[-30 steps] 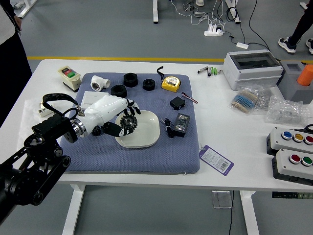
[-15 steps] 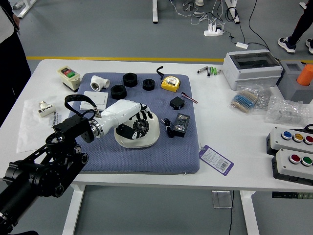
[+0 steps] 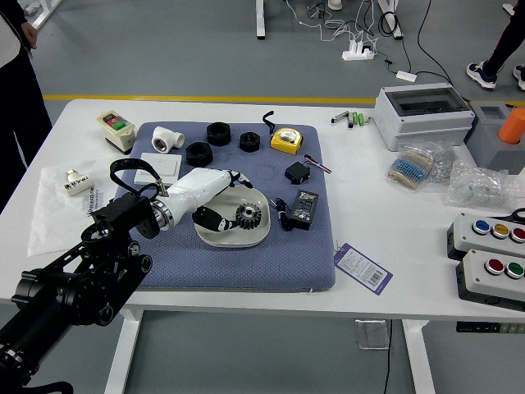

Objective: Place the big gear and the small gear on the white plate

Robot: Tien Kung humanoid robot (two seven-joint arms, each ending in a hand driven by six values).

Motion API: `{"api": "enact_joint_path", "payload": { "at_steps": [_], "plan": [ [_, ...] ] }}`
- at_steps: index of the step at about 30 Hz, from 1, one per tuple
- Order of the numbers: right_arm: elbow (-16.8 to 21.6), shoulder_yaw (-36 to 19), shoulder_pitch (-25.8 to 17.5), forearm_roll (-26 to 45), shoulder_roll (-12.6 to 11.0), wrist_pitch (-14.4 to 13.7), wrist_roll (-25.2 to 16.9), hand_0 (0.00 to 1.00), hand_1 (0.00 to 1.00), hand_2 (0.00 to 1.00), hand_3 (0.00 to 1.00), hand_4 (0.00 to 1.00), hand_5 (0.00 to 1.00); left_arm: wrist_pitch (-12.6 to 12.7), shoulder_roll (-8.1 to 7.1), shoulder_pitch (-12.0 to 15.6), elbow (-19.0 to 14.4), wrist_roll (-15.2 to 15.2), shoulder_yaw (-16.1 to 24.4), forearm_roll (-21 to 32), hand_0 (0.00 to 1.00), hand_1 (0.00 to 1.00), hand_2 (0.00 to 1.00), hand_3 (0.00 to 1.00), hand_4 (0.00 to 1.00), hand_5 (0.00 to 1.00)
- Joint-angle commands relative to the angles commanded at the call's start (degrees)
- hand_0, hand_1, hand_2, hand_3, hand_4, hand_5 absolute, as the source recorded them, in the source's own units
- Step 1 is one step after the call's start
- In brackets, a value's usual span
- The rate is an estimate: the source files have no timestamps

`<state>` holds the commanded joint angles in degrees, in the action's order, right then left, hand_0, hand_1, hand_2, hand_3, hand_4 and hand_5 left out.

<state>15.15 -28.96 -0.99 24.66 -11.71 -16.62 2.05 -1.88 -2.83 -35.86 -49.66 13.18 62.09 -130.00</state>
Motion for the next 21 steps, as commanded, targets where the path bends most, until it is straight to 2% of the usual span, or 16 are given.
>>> {"api": "enact_joint_path", "payload": {
  "at_steps": [5, 6, 11, 12, 14, 16, 17, 18, 21],
  "plan": [
    [0.0, -0.2, -0.2, 0.0, 0.1, 0.0, -0.1, 0.717, 0.735, 0.794, 0.631, 0.829, 0.669, 0.5, -0.51, 0.6, -1.7, -0.6, 1.6, 0.0, 0.797, 0.894, 0.968, 0.844, 0.998, 0.129],
    [0.0, -0.3, -0.3, 0.0, 0.1, -0.1, -0.1, 0.716, 0.737, 0.794, 0.631, 0.827, 0.667, 0.5, -0.69, 0.7, -2.1, -0.6, 1.9, 0.0, 0.784, 0.865, 0.930, 0.834, 0.998, 0.115],
    [-0.1, -0.5, -0.4, -0.1, 0.1, 0.0, -0.1, 0.716, 0.737, 0.794, 0.631, 0.827, 0.667, -0.2, -2.68, 1.0, -5.2, -0.8, 5.6, 0.0, 0.784, 0.865, 0.930, 0.834, 0.998, 0.115],
    [-0.1, -0.5, -0.4, -0.1, 0.1, 0.0, -0.2, 0.715, 0.736, 0.793, 0.630, 0.827, 0.667, -0.4, -3.37, 1.0, -5.8, 0.0, 6.8, 0.0, 0.709, 0.759, 0.820, 0.836, 0.921, 0.023],
    [-0.1, -0.6, -0.4, -0.1, 0.1, 0.0, -0.2, 0.715, 0.736, 0.793, 0.630, 0.827, 0.667, -1.1, -4.64, 1.0, -6.8, 0.7, 8.4, 0.0, 0.709, 0.759, 0.820, 0.836, 0.921, 0.023],
    [-0.1, -0.7, -0.4, -0.1, 0.1, 0.0, -0.2, 0.715, 0.736, 0.793, 0.630, 0.827, 0.667, -2.3, -6.01, 1.0, -7.8, 0.8, 9.3, 0.0, 0.709, 0.759, 0.820, 0.836, 0.921, 0.023],
    [-0.2, -0.8, -0.4, -0.2, 0.2, 0.0, -0.3, 0.715, 0.736, 0.793, 0.630, 0.827, 0.667, -4.3, -7.49, 0.9, -9.0, 0.4, 9.0, 0.0, 0.709, 0.759, 0.820, 0.836, 0.921, 0.023],
    [-0.2, -0.8, -0.4, -0.2, 0.2, 0.0, -0.3, 0.715, 0.731, 0.793, 0.629, 0.826, 0.666, -4.9, -7.81, 0.9, -9.2, 0.4, 9.0, 0.0, 0.641, 0.674, 0.736, 0.811, 0.922, 0.025],
    [-0.3, -0.9, -0.3, -0.1, 0.2, 0.1, -0.4, 0.715, 0.731, 0.793, 0.629, 0.826, 0.666, -9.2, -10.80, 0.2, -11.0, -1.4, 5.9, 0.0, 0.641, 0.674, 0.736, 0.811, 0.922, 0.025]
  ]
}}
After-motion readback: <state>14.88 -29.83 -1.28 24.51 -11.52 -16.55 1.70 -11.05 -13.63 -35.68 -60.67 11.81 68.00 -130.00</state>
